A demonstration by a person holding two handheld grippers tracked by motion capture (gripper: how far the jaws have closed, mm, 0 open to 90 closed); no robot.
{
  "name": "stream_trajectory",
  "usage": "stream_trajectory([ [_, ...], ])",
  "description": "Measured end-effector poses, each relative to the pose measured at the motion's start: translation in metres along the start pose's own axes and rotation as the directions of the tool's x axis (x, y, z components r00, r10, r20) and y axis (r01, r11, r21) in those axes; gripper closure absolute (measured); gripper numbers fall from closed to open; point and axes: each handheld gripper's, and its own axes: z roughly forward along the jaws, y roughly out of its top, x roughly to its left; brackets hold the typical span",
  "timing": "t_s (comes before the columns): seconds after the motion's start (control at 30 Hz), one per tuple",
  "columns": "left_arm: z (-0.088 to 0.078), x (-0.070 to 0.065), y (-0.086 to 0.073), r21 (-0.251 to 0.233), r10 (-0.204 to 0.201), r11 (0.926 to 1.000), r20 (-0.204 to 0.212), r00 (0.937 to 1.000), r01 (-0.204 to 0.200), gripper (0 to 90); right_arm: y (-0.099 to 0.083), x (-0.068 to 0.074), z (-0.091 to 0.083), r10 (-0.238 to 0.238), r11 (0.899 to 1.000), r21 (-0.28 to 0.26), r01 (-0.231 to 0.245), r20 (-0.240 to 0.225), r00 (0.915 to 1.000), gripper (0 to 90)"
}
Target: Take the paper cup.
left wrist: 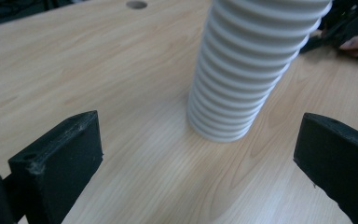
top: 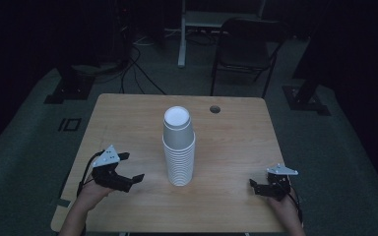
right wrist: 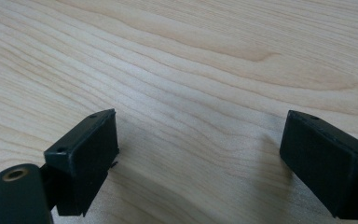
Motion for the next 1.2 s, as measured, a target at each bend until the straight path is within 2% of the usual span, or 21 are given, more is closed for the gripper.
stream_trajectory([
  [0.3, 0.006, -0.007, 0.022, -0.034, 0.033, 0.9989, 0.034, 0.9989, -0.032, 1.4, 0.000, 0.000, 0.000, -0.001, 1.000, 0.000, 0.001, 0.000, 1.0000, 10.6],
  [0.33, 0.007, -0.008, 0.025, -0.037, 0.036, 0.9988, 0.054, 0.9979, -0.034, 1.4, 0.000, 0.000, 0.000, -0.001, 1.000, 0.000, 0.001, 0.000, 1.0000, 10.6],
  [0.53, 0.010, -0.011, 0.041, -0.078, 0.061, 0.9955, 0.093, 0.9938, -0.053, 1.4, 0.000, 0.000, 0.000, -0.001, 1.000, 0.000, 0.001, 0.000, 1.0000, 10.6],
  [0.63, 0.013, -0.014, 0.049, -0.084, 0.083, 0.9936, 0.090, 0.9925, -0.076, 1.4, 0.000, 0.000, 0.000, -0.001, 1.000, 0.000, 0.001, 0.000, 1.0000, 10.6],
  [0.7, 0.015, -0.015, 0.055, -0.098, 0.083, 0.9926, 0.106, 0.9909, -0.072, 1.4, 0.000, 0.000, 0.000, -0.001, 1.000, 0.000, 0.001, 0.000, 1.0000, 10.6],
  [0.8, 0.017, -0.019, 0.062, -0.103, 0.100, 0.9906, 0.107, 0.9892, -0.089, 1.4, 0.000, 0.000, 0.000, -0.001, 1.000, 0.000, 0.001, 0.000, 1.0000, 10.6],
  [0.87, 0.018, -0.020, 0.066, -0.112, 0.100, 0.9899, 0.121, 0.9875, -0.087, 1.4, 0.000, 0.000, 0.000, -0.001, 1.000, 0.000, 0.001, 0.000, 1.0000, 10.6],
  [1.0, 0.021, -0.020, 0.071, -0.126, 0.103, 0.9882, 0.124, 0.9870, -0.087, 1.4, 0.000, 0.000, 0.000, -0.001, 1.000, 0.000, 0.001, 0.000, 1.0000, 10.6],
  [1.07, 0.021, -0.021, 0.075, -0.137, 0.116, 0.9855, 0.108, 0.9873, -0.101, 1.4, 0.000, 0.000, 0.000, -0.001, 1.000, 0.000, 0.001, 0.000, 1.0000, 10.6],
  [1.2, 0.024, -0.023, 0.083, -0.151, 0.125, 0.9828, 0.125, 0.9842, -0.106, 1.4, 0.000, 0.000, 0.000, -0.002, 1.000, 0.000, 0.002, 0.000, 1.0000, 10.6],
])
